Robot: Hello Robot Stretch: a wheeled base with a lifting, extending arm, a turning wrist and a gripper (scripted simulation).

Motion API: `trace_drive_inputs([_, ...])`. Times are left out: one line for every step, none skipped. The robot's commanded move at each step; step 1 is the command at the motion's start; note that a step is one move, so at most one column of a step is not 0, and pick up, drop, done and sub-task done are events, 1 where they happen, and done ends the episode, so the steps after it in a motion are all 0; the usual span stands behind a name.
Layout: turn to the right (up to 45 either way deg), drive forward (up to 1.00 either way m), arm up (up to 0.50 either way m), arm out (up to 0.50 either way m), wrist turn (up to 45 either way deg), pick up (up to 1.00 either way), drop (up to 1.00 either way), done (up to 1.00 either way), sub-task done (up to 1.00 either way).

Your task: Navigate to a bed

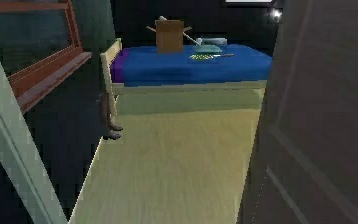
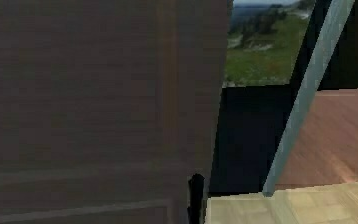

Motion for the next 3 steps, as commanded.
trace_drive_inputs([0.0,1.00,0.00,0.00,0.0,0.00,0.00,0.00,0.00])
trace_drive_inputs([0.0,0.95,0.00,0.00,0.0,0.00,0.00,0.00,0.00])
trace_drive_inputs([0.0,0.00,0.00,0.00,0.0,0.00,0.00,1.00,0.00])
